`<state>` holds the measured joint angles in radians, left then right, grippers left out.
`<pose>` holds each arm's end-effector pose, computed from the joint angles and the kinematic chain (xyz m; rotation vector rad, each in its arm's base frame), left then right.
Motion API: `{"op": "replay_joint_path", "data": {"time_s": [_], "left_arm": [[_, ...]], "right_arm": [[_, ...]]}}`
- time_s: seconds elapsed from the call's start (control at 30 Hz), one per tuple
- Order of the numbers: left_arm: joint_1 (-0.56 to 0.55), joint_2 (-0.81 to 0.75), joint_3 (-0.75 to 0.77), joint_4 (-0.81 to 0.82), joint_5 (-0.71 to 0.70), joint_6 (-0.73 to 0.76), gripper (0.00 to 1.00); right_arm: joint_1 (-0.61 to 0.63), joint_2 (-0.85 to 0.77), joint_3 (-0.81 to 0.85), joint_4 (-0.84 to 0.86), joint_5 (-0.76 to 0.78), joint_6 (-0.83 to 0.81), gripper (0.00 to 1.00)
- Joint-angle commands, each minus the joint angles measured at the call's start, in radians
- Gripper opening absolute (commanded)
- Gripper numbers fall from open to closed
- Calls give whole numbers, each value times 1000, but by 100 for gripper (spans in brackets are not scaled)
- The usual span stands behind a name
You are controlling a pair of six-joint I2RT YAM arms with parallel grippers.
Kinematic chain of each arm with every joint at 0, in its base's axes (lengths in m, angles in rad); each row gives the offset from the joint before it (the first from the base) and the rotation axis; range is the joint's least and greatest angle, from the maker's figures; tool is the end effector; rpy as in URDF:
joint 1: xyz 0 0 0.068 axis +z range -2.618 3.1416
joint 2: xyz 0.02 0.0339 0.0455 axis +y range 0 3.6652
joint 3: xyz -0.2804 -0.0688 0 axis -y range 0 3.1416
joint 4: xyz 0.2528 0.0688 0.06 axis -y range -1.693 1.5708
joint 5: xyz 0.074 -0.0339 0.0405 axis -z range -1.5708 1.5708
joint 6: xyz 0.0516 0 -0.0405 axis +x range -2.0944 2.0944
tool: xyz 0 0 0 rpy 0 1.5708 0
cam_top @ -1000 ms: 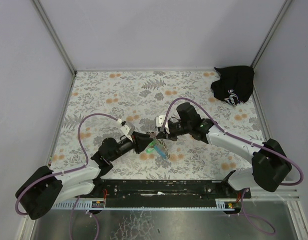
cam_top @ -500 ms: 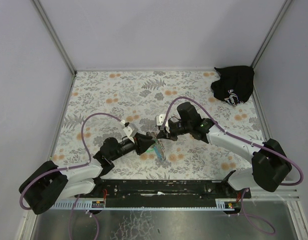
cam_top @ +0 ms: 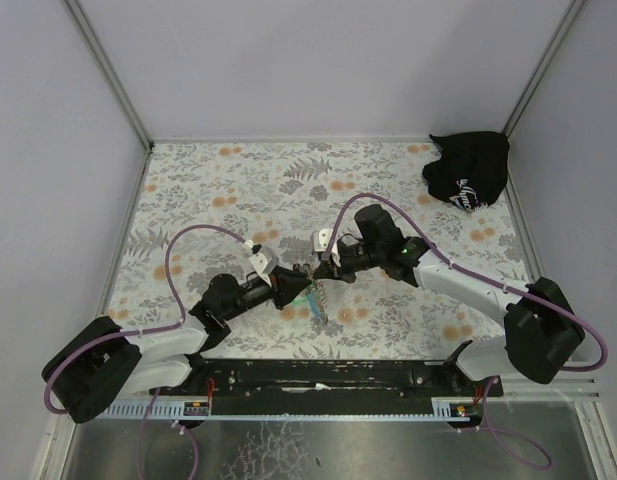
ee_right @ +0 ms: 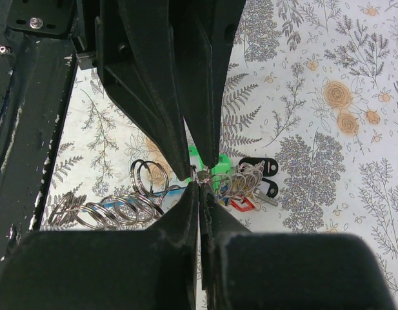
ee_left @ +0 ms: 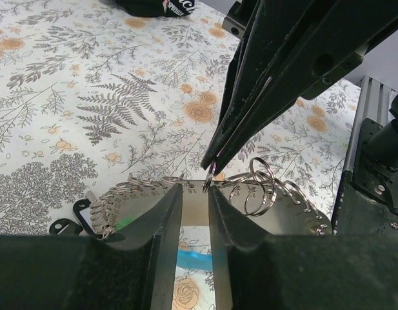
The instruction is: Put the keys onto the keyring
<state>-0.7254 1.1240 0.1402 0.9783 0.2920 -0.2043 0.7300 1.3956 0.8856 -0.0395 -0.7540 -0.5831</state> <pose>0.1489 -0.1519 0.1884 0.6548 1.5243 -0.9476 0.2121 0.2372 0.2603 -1.5912 1.3293 0.8825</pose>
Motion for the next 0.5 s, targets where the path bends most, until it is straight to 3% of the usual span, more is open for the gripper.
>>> {"op": "replay_joint_path", "data": {"time_s": [0.0, 0.47], "left_arm": [[6, -8, 25, 100, 13, 22, 22], [6, 16, 36, 114, 33, 28, 14]], "right_arm": [[-7, -32, 11, 50, -53, 9, 0], [-8, -32, 11, 57, -77, 15, 0]]}}
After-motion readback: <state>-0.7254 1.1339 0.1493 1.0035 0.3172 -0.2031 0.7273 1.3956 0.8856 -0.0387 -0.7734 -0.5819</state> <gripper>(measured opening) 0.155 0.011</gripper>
